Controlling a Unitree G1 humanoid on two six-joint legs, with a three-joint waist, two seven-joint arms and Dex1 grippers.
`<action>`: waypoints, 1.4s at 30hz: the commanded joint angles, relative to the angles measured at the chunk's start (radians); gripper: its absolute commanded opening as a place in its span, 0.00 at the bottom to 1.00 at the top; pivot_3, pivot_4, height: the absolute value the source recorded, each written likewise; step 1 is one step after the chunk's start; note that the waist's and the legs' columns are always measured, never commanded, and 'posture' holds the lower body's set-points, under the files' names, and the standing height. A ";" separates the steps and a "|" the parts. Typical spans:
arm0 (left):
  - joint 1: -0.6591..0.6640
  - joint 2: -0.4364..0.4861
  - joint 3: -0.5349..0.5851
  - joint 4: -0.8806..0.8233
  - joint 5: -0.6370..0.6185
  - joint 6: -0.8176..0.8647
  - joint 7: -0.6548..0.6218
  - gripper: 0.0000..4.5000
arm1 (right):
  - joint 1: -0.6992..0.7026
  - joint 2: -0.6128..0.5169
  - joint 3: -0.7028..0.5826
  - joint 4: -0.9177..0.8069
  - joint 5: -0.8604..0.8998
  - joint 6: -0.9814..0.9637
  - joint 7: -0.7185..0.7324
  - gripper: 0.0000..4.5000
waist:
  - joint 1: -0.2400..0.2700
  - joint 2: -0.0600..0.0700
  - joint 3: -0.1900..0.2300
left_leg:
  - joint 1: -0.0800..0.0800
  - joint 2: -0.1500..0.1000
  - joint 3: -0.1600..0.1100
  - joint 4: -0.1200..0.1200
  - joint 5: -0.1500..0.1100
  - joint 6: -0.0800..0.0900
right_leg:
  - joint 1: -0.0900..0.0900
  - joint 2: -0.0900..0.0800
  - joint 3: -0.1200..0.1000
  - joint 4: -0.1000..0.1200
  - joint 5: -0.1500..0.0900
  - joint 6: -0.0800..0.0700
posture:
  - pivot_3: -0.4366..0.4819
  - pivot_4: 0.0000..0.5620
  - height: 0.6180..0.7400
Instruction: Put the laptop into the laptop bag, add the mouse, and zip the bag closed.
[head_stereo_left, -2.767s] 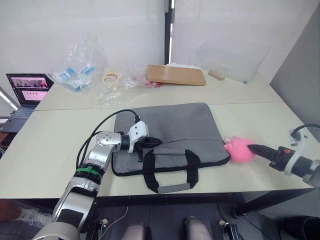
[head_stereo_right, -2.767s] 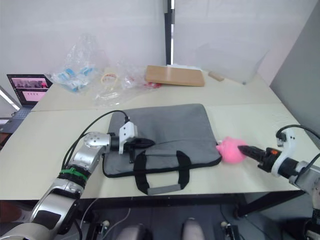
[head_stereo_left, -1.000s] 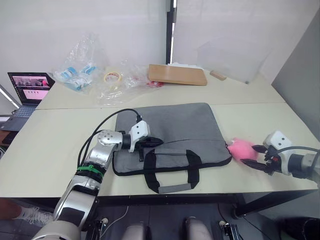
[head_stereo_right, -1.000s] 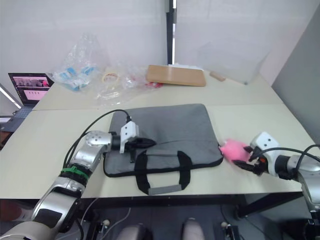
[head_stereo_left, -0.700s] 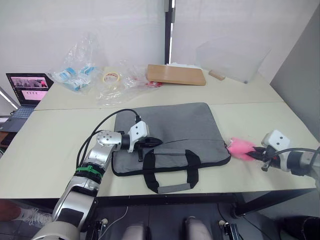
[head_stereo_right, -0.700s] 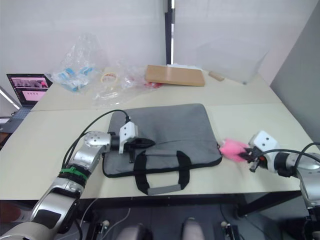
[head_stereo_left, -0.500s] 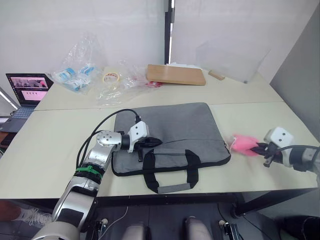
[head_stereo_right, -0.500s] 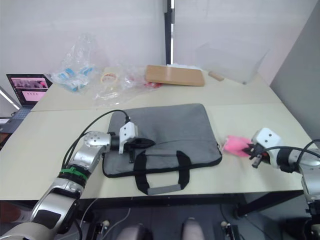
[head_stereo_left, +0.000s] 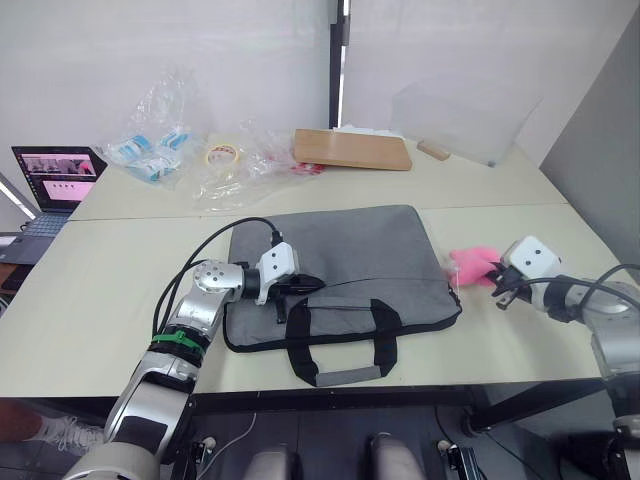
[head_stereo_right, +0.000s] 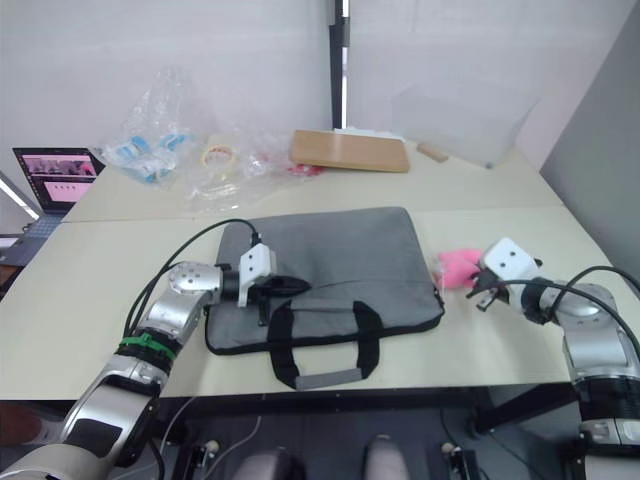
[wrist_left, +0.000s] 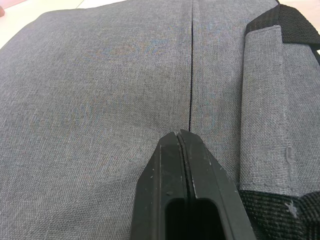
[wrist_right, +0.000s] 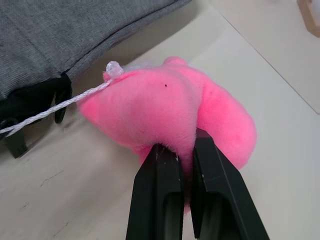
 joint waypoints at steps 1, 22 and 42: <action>0.071 0.017 -0.089 0.096 0.101 0.038 -0.027 0.00 | -0.048 0.004 -0.004 0.027 -0.032 -0.034 -0.056 0.01 | -0.002 0.000 0.000 | 0.000 0.000 0.000 0.000 0.000 0.000 | 0.000 0.000 0.000 0.000 0.000 0.000 | 0.48 0.27 1.00; 0.076 0.018 -0.071 0.079 0.080 0.032 -0.028 0.00 | -0.095 0.042 0.034 0.141 -0.040 -0.124 -0.067 0.01 | -0.010 -0.001 0.000 | 0.001 0.000 0.000 0.000 0.000 0.000 | 0.001 -0.001 0.000 0.000 0.001 -0.001 | 0.48 0.27 1.00; 0.200 0.159 0.289 -0.324 -0.202 0.253 0.109 0.54 | -0.016 -0.191 -0.223 -0.022 0.387 0.047 0.407 1.00 | -0.038 -0.010 0.011 | -0.007 0.007 0.003 -0.001 0.000 0.001 | -0.019 0.006 0.004 0.001 0.005 -0.010 | 0.48 0.27 1.00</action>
